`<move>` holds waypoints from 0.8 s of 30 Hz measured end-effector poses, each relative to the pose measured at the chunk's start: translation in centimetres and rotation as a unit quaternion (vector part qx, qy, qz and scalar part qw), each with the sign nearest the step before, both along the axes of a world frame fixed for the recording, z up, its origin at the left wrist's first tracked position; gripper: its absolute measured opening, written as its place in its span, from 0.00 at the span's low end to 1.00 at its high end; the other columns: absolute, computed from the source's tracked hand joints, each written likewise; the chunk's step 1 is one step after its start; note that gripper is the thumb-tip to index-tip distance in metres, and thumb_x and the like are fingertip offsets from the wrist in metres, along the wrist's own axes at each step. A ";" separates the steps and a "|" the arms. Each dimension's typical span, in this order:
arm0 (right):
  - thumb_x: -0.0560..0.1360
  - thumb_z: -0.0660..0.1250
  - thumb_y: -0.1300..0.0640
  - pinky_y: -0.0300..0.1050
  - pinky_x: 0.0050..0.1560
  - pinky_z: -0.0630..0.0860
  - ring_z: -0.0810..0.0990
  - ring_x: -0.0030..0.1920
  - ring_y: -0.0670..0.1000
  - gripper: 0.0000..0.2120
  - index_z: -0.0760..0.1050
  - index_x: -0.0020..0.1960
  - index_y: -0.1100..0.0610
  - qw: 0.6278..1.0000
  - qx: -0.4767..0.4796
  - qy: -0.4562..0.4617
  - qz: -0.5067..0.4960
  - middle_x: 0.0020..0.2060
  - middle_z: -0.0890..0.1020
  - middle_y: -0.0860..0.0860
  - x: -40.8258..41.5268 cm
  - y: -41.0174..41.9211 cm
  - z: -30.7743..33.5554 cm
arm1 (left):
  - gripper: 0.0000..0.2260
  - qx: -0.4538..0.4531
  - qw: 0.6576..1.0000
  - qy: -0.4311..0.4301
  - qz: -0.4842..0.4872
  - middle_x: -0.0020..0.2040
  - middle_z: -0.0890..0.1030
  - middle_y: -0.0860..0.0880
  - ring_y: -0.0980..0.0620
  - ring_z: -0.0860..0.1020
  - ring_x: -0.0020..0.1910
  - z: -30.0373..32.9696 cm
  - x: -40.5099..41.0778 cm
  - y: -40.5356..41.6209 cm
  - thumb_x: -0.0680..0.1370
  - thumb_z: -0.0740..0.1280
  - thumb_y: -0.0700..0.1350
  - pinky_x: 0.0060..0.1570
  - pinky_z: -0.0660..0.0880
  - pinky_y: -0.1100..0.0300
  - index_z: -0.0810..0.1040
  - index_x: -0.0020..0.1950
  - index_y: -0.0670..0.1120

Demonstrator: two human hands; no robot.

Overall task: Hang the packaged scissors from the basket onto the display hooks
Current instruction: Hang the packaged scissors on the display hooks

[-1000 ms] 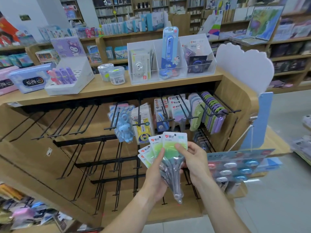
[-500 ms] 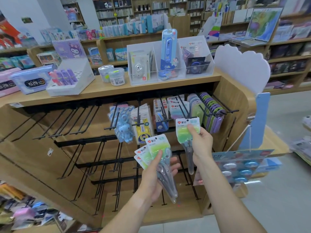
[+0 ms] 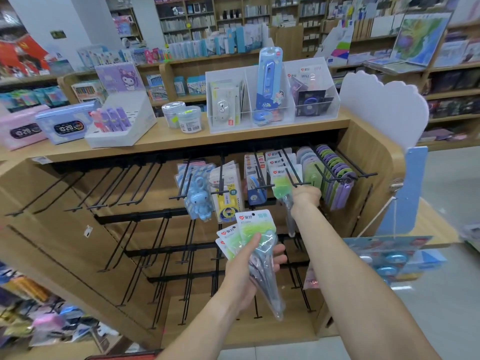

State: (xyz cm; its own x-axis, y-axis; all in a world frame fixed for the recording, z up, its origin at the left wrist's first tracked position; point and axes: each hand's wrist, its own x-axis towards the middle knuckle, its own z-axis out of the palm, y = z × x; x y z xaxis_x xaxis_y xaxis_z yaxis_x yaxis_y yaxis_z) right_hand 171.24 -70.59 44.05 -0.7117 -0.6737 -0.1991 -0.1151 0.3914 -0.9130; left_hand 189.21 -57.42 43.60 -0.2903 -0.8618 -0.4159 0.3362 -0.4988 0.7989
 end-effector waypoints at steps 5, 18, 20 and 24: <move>0.78 0.74 0.53 0.49 0.59 0.76 0.79 0.61 0.58 0.23 0.76 0.68 0.62 0.959 -0.128 -0.217 -0.127 0.65 0.80 0.58 0.9 3.2 1.3 | 0.16 0.001 1.000 0.001 -0.004 0.57 0.87 0.39 0.39 0.87 0.53 0.1 0.3 -0.2 0.82 0.68 0.51 0.52 0.82 0.52 0.81 0.66 0.43; 0.77 0.75 0.60 0.48 0.32 0.79 0.86 0.35 0.54 0.07 0.81 0.53 0.61 0.951 -0.144 -0.247 0.117 0.43 0.88 0.54 4.3 13.5 -1.2 | 0.21 -0.004 1.000 0.008 0.019 0.58 0.87 0.40 0.40 0.86 0.55 -0.6 -1.0 -0.5 0.80 0.69 0.56 0.60 0.82 0.44 0.82 0.66 0.43; 0.78 0.73 0.62 0.50 0.45 0.83 0.89 0.47 0.52 0.07 0.80 0.56 0.59 0.951 -0.180 -0.237 0.087 0.47 0.89 0.52 3.9 13.2 -1.1 | 0.24 -0.008 0.999 -0.027 0.031 0.54 0.87 0.38 0.40 0.87 0.51 -0.8 -1.1 -0.7 0.79 0.70 0.58 0.58 0.83 0.45 0.83 0.64 0.40; 0.80 0.71 0.61 0.35 0.42 0.81 0.87 0.47 0.41 0.05 0.81 0.55 0.53 0.944 -0.240 -0.228 0.012 0.48 0.88 0.46 2.1 11.8 -0.1 | 0.21 -0.035 0.997 -0.051 0.043 0.53 0.87 0.37 0.36 0.87 0.49 -1.2 -0.5 -0.8 0.80 0.70 0.55 0.46 0.85 0.52 0.83 0.63 0.39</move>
State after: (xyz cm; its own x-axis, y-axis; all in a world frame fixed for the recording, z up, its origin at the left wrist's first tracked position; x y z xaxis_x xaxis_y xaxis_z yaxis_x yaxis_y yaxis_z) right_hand 173.38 -58.77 43.92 -0.6089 -0.7792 -0.1489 0.3291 -0.0773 -0.9411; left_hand 188.73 -58.27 42.36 -0.1741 -0.9093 -0.3779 0.2901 -0.4141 0.8628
